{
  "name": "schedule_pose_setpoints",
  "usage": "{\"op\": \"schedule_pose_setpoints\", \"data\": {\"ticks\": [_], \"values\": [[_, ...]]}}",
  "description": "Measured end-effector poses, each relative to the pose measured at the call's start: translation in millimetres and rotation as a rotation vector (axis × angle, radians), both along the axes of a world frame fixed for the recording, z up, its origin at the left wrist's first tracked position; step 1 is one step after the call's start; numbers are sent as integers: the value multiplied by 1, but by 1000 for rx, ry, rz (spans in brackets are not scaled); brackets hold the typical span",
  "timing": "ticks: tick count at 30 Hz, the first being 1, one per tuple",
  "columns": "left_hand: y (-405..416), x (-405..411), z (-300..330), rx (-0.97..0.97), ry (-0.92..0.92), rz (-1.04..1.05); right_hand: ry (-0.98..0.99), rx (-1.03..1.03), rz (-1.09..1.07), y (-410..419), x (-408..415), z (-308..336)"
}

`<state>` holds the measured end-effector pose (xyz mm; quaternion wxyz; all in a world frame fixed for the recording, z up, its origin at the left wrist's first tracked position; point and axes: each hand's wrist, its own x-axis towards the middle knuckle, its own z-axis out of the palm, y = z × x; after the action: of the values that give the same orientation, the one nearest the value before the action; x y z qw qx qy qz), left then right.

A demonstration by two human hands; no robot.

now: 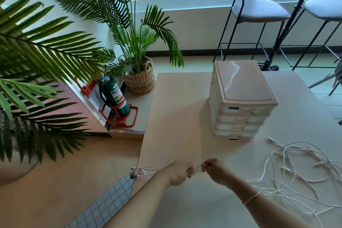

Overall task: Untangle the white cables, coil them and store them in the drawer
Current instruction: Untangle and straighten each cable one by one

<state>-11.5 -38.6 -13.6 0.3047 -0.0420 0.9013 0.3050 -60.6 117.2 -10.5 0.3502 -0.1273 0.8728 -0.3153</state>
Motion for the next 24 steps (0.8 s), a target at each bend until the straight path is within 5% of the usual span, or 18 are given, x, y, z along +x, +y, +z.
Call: {"op": "schedule_pose_setpoints", "data": {"ticks": [5,10,24], "values": [[-9,-3,-2,-31,21,61,-74,98,218,-1,5,10],[-9,-1,2,11,-33,15,-23,23,89,1,-7,11],[-47,3,16,-279,-224,-145,-9,68,237,-5,3,5]]}}
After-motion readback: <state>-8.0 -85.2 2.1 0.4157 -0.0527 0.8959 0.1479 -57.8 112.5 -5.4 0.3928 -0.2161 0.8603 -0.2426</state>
